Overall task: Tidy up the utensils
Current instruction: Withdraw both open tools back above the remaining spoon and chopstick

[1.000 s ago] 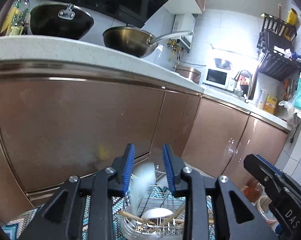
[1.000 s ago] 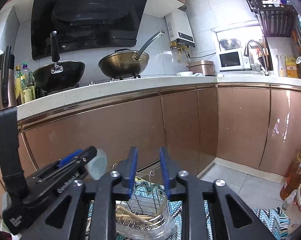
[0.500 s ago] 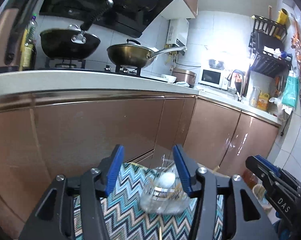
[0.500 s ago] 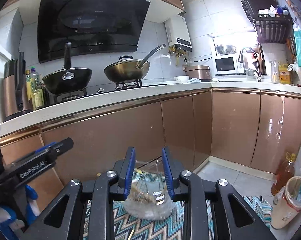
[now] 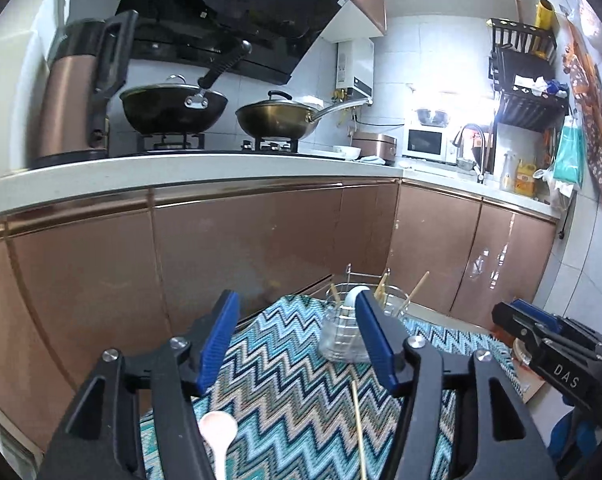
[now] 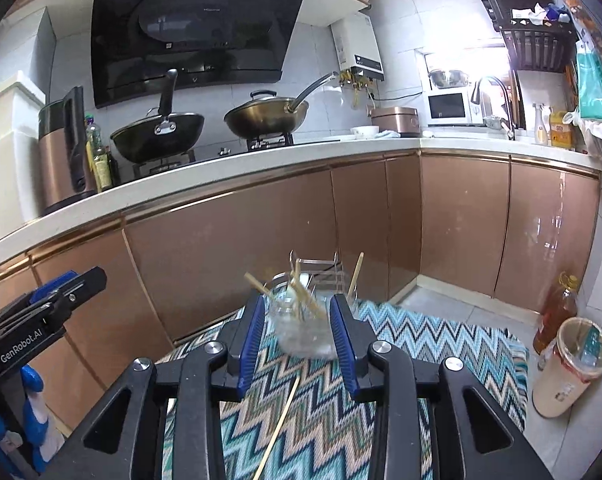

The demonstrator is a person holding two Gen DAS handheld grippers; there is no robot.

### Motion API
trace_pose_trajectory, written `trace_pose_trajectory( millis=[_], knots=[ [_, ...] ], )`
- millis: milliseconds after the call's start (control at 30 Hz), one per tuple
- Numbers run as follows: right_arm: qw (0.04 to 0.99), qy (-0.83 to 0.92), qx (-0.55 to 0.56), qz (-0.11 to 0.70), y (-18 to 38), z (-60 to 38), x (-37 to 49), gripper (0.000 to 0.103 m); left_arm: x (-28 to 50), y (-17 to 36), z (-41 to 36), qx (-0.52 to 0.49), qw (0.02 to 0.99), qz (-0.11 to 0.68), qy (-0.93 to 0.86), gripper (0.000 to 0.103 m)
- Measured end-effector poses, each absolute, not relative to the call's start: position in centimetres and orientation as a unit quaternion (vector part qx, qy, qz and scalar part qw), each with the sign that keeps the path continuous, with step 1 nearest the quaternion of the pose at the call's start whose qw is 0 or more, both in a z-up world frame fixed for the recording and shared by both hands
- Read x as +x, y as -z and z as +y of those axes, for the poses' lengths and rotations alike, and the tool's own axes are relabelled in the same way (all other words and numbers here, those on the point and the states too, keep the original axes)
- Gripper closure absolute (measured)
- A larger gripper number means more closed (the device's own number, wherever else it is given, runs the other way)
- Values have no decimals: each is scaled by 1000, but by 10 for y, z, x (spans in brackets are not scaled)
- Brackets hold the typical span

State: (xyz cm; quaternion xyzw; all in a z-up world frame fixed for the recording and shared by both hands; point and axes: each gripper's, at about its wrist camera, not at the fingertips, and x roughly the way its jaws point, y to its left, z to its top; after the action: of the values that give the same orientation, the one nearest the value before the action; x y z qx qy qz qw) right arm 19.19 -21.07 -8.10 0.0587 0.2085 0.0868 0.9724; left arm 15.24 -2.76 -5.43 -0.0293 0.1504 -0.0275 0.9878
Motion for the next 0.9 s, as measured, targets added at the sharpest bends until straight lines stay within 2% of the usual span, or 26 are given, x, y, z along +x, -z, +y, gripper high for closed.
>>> trace_pose_trajectory(
  millis=[433, 900],
  knots=[
    [967, -86, 62, 233, 92, -202, 152, 66, 111, 62, -24, -20, 986, 166, 30, 41],
    [955, -90, 73, 273, 111, -208, 158, 65, 121, 80, -22, -31, 977, 206, 40, 41]
  ],
)
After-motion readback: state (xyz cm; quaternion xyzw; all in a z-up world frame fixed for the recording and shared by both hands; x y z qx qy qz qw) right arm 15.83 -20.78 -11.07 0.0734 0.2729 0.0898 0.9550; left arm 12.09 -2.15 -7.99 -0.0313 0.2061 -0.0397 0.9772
